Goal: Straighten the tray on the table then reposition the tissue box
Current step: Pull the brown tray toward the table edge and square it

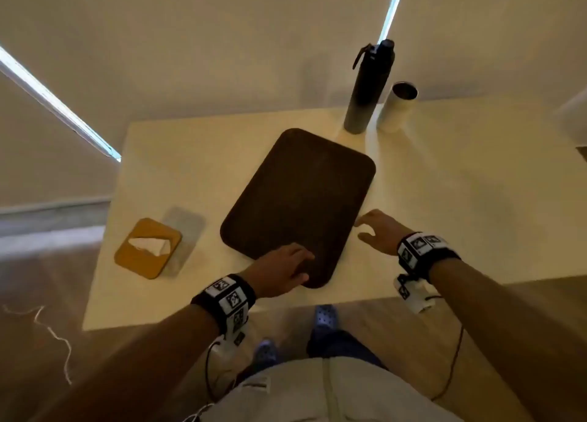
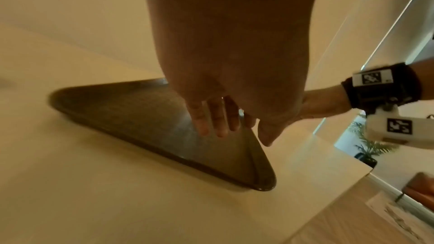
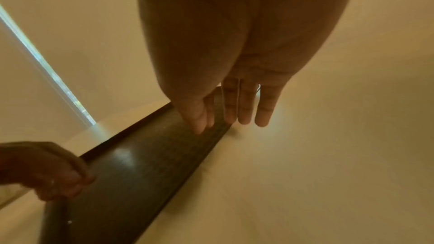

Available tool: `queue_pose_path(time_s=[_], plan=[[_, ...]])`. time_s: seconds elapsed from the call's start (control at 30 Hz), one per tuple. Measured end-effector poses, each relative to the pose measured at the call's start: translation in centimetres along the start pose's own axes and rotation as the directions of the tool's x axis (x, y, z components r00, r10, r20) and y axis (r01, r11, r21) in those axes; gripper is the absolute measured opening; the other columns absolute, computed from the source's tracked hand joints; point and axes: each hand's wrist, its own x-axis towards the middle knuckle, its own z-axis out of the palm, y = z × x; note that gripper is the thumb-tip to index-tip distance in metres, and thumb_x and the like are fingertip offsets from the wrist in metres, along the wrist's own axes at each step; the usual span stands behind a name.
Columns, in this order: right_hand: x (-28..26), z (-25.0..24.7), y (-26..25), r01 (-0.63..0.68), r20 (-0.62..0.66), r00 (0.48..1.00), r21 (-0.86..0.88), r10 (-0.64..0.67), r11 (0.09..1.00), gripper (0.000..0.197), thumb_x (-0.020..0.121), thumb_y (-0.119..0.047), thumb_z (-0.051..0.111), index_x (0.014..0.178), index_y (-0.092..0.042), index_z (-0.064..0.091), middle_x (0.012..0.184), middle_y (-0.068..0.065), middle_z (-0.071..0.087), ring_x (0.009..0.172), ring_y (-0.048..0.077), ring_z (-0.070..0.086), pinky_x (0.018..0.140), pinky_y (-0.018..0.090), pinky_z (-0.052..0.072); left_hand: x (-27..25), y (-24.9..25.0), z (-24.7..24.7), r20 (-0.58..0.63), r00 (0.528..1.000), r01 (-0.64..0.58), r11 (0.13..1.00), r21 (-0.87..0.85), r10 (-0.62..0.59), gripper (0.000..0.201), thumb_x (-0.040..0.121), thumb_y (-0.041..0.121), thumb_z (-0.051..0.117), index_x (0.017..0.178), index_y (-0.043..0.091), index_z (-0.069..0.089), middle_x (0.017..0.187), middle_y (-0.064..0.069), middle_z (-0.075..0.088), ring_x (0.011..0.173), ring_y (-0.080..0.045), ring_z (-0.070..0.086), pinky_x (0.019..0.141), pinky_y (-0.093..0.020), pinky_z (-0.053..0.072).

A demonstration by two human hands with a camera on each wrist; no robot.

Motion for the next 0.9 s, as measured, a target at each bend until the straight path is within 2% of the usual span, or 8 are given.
queue_pose_path(time_s=[0.1, 0.23, 0.3, 0.4, 0.53, 0.67, 0.9], plan=[[3.0, -1.2, 1.5, 0.038, -0.02, 0.999, -0.103, -0.041, 0.994, 0.04, 0.094, -0.026, 0.056, 0.134, -0.02, 0.052, 0.14, 0.009, 0.046, 0.128, 0.028, 0.046, 0.108, 0.042, 0.039, 4.4, 1.2, 0.0, 0.092, 0.995, 0.042, 0.998, 0.056, -0.047, 0.057, 0.098, 0.045, 0.051, 0.151, 0.026, 0.037, 0.152, -0.002, 0.04, 0.129, -0.022, 0.05, 0.107, -0.041, 0.045], [6.2, -2.3, 2.6, 0.172, 0.032, 0.985, -0.266, -0.17, 0.949, 0.042, 0.092, -0.017, 0.056, 0.134, -0.016, 0.054, 0.14, 0.009, 0.048, 0.13, 0.03, 0.044, 0.109, 0.042, 0.038, 8.4, 2.2, 0.7, 0.116, 0.99, 0.076, 0.996, 0.042, -0.08, 0.067, 0.098, 0.047, 0.052, 0.155, 0.02, 0.029, 0.152, -0.008, 0.04, 0.131, -0.028, 0.049, 0.107, -0.044, 0.044], [7.5, -2.9, 2.9, 0.245, 0.087, 0.97, -0.327, -0.229, 0.913, 0.04, 0.091, -0.014, 0.054, 0.131, -0.017, 0.057, 0.136, 0.008, 0.051, 0.125, 0.03, 0.048, 0.107, 0.043, 0.042, 9.6, 2.5, 1.2, 0.088, 0.991, 0.103, 0.995, 0.001, -0.103, 0.07, 0.097, 0.047, 0.053, 0.156, 0.017, 0.029, 0.152, -0.01, 0.038, 0.132, -0.029, 0.047, 0.108, -0.045, 0.043], [8.6, -3.5, 3.2, 0.338, 0.168, 0.941, -0.408, -0.294, 0.848, 0.035, 0.094, -0.019, 0.053, 0.129, -0.022, 0.058, 0.131, 0.006, 0.052, 0.116, 0.029, 0.052, 0.097, 0.044, 0.048, 10.4, 3.2, 2.1, 0.076, 0.988, 0.138, 0.987, -0.078, -0.133, 0.071, 0.095, 0.044, 0.058, 0.155, 0.016, 0.03, 0.151, -0.009, 0.037, 0.132, -0.029, 0.045, 0.108, -0.044, 0.042], [9.1, -4.0, 3.5, 0.387, 0.183, 0.922, -0.468, -0.341, 0.795, 0.031, 0.095, -0.026, 0.055, 0.126, -0.026, 0.058, 0.128, 0.004, 0.052, 0.114, 0.026, 0.052, 0.087, 0.04, 0.052, 10.5, 3.0, 3.1, 0.051, 0.991, 0.129, 0.984, -0.126, -0.124, 0.067, 0.094, 0.03, 0.061, 0.153, 0.014, 0.034, 0.148, -0.01, 0.037, 0.128, -0.029, 0.046, 0.106, -0.042, 0.043], [8.5, -3.6, 3.1, 0.419, 0.165, 0.906, -0.477, -0.389, 0.772, 0.031, 0.094, -0.026, 0.057, 0.125, -0.025, 0.06, 0.126, 0.006, 0.056, 0.11, 0.027, 0.055, 0.083, 0.039, 0.054, 9.7, 1.8, 3.0, 0.022, 0.995, 0.097, 0.984, -0.152, -0.095, 0.065, 0.091, 0.024, 0.061, 0.151, 0.016, 0.038, 0.143, -0.009, 0.042, 0.123, -0.026, 0.049, 0.102, -0.039, 0.046], [7.3, -0.7, -0.8, 0.42, 0.175, 0.903, -0.549, -0.393, 0.723, 0.04, 0.092, -0.009, 0.055, 0.131, -0.018, 0.055, 0.122, 0.011, 0.057, 0.102, 0.029, 0.057, 0.081, 0.038, 0.05, 5.1, -2.8, 1.4, -0.044, 0.993, 0.104, 0.986, -0.133, -0.111, 0.056, 0.091, 0.009, 0.059, 0.146, 0.018, 0.05, 0.138, -0.006, 0.05, 0.12, -0.023, 0.052, 0.1, -0.037, 0.048]])
